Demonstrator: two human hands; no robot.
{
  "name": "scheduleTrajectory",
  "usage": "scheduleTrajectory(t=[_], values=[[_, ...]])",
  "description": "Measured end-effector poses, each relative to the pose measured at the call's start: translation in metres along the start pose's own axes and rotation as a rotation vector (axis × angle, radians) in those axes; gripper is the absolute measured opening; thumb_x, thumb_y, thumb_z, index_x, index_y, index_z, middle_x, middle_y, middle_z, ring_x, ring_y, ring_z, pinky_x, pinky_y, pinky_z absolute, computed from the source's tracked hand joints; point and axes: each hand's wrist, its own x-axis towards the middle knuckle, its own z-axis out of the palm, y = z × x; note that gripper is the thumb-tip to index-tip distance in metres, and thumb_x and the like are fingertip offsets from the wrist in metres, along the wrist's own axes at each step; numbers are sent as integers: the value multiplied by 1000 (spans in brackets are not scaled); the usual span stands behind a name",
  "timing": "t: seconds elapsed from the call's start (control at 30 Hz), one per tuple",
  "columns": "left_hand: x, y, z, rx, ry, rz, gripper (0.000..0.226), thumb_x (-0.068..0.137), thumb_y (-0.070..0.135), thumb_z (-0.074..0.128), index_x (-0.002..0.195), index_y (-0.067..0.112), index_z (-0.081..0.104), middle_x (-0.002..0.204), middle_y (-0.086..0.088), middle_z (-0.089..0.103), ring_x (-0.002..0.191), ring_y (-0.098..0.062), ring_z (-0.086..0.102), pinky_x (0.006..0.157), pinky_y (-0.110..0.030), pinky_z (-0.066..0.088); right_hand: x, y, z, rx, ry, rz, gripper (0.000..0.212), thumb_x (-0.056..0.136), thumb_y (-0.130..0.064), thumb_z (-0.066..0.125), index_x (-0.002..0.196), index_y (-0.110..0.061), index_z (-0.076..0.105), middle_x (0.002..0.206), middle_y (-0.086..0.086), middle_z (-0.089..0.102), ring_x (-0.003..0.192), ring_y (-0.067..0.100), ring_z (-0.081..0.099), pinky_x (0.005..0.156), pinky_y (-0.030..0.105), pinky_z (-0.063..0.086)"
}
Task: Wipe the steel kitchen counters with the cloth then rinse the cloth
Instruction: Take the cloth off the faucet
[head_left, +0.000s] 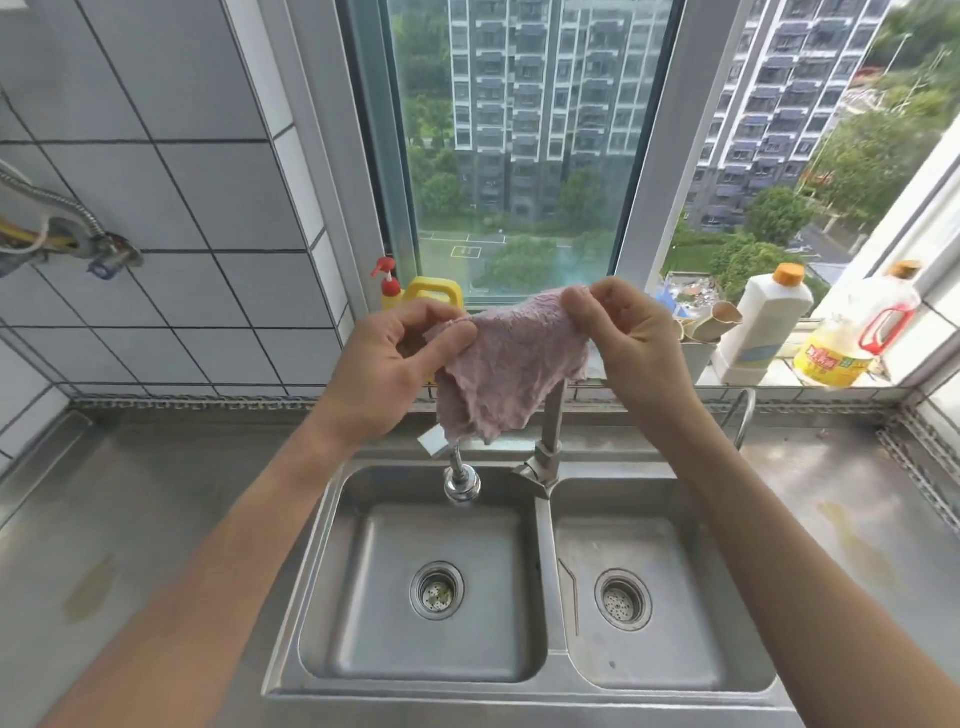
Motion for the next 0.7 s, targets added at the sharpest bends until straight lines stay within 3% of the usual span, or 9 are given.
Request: scheduleTrajectory(t=[0.07,0.17,0.23,0.4,0.53,0.6,0.7], values=[[-20,-3,2,-48,-32,-12,6,95,27,74,98,24,78,86,5,78,80,-9,72,78,-24,59,-22,-3,3,6,20,-3,21,101,-25,66,81,-18,66,70,-14,59,66,2,53,60,15,45],[-62,-22,9,-26,-62,-78,9,93,27,74,101,23,78,95,1,80,85,-15,73,82,-26,59,-67,4,7,-10,30,67,20,98,-26,68,79,-23,67,68,-16,60,62,2,53,52,16,45],[-95,-40,16,15,-89,-128,10,94,25,75,104,24,79,99,3,80,90,-15,75,86,-23,58,-102,15,8,-35,19,122,19,97,-28,71,80,-22,68,70,-15,62,64,2,55,54,17,47],[-185,-87,34,93,-106,-328,20,97,21,72,116,25,78,108,17,78,103,2,71,88,-8,50,-188,57,6,-223,-5,322,20,95,-25,71,82,-10,68,72,-3,66,68,14,58,64,37,51],[-249,-115,38,174,-111,-454,18,97,21,72,112,29,79,107,24,76,103,6,69,87,-7,50,-242,80,0,-399,-34,396,18,96,-17,73,79,-15,66,74,-2,66,66,3,56,62,18,44],[-277,-121,40,181,-86,-535,17,97,23,72,108,34,78,104,27,76,102,5,69,90,-9,50,-258,89,-5,-412,-29,446,18,96,-17,74,80,-12,66,77,1,67,67,5,56,62,18,44],[-315,-120,51,180,-19,-612,20,97,24,71,105,41,76,105,29,75,102,4,70,89,-9,50,-272,102,-17,-388,-53,511,13,96,-18,74,84,-18,68,80,-9,70,68,4,58,63,17,46]])
